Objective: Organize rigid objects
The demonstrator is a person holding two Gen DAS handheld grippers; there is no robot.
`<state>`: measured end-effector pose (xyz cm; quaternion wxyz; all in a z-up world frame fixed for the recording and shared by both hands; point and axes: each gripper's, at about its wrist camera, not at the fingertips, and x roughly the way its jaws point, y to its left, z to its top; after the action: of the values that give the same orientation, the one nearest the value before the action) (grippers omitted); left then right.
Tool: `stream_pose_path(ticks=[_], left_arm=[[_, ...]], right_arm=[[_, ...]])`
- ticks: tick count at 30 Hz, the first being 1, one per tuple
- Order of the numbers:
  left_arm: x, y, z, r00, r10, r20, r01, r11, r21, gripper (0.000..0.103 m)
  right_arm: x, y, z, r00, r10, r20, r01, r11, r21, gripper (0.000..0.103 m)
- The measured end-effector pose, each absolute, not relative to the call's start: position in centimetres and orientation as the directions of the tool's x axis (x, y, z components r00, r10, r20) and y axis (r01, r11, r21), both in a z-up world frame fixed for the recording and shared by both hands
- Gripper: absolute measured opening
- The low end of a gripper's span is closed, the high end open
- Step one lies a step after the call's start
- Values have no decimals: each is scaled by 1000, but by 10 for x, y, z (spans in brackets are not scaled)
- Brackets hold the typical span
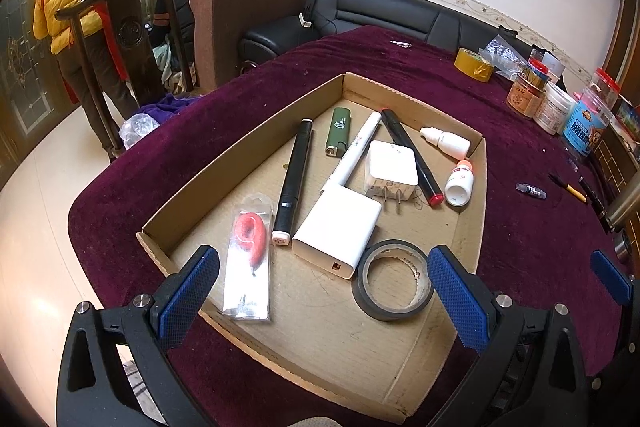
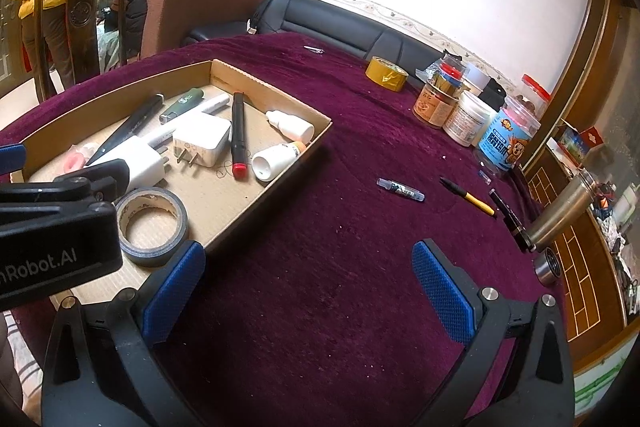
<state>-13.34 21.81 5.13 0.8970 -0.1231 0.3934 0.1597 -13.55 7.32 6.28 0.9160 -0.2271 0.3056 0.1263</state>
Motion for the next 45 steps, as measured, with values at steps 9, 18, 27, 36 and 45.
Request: stream_pose_path(ticks=[9, 18, 27, 36, 45], left_arm=[[-132, 224, 51, 631, 187, -753, -396, 912, -105, 102], [-133, 222, 52, 629, 190, -754, -397, 912, -102, 102], [-133, 219, 53, 629, 189, -754, -396, 913, -101, 102], [-134, 217, 52, 627, 199, -754, -403, 910, -96, 102], [-135, 214, 53, 609, 217, -763, -411, 909, -70, 102]], right_arm=[[-136, 78, 64, 784, 101, -613, -377, 862, -339, 103], [-137, 74, 66, 785, 101, -612, -371, 867, -333, 103], [-137, 73, 66, 784, 102, -612, -370, 869, -329, 103], [-137, 73, 66, 783, 103, -613, -371, 869, -328, 103], [-138, 68, 65, 779, 117, -616, -373, 877, -304, 103]])
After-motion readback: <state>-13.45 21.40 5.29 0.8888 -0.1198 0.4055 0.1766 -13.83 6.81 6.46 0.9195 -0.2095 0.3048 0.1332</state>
